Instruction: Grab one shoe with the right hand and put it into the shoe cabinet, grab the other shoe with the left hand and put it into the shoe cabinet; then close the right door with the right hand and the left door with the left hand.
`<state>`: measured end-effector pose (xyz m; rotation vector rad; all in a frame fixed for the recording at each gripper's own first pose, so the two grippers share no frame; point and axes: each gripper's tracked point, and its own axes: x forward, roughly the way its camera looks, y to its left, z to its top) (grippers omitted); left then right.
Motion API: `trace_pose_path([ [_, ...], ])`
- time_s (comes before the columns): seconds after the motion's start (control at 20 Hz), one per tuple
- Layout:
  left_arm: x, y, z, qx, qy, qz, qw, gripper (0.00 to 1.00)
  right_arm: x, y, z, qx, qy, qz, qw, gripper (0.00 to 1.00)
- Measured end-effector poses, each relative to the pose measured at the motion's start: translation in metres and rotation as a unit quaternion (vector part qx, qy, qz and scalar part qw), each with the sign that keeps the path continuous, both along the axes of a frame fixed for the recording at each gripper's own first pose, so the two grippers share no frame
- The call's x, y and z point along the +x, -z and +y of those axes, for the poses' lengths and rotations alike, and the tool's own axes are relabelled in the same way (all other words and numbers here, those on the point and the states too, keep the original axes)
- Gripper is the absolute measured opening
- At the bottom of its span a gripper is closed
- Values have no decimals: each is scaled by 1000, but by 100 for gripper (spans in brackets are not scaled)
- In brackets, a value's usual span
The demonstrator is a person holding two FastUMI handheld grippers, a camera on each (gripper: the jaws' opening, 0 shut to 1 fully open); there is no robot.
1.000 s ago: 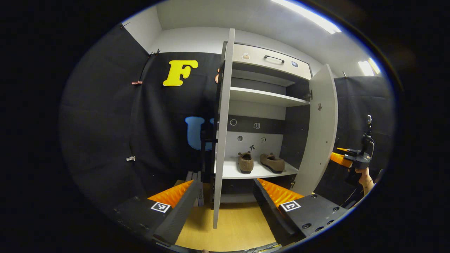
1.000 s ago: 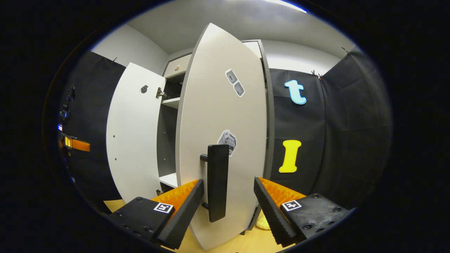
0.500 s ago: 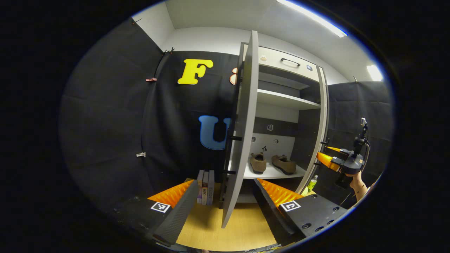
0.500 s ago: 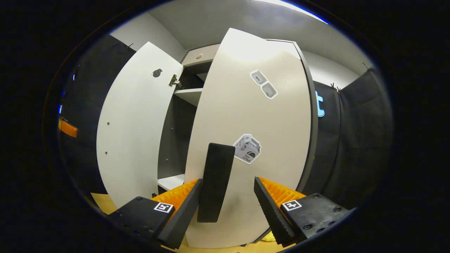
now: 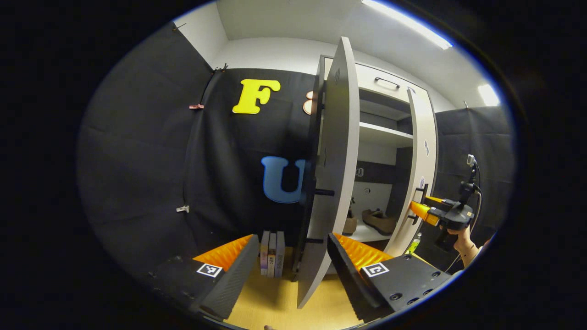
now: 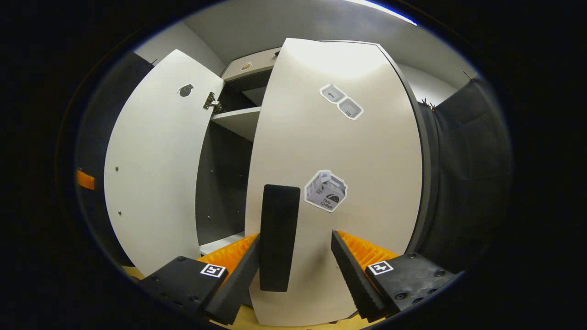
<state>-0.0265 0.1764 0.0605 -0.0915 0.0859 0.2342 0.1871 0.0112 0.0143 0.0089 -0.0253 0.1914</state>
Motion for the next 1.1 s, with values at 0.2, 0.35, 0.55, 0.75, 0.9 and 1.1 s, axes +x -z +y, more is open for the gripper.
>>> trace_pose_path([
  [0.2,25,1,13,23,0,8,1000,95,-24,0,-2,-5,-11,3,1000,98],
  [0.35,32,2,6,25,7,8,1000,95,-54,2,-14,-28,-12,7,1000,98],
  [0.55,35,4,5,27,12,8,1000,95,-73,4,-28,-25,-2,14,1000,98],
  [0.75,37,3,-4,38,6,12,999,94,-81,7,-34,-6,-6,24,1000,98],
  [0.9,36,5,-5,21,0,8,1000,95,-81,2,-37,4,-10,20,1000,98],
  [1.1,36,3,-9,34,-18,8,999,95,-81,1,-40,-1,-20,22,1000,98],
])
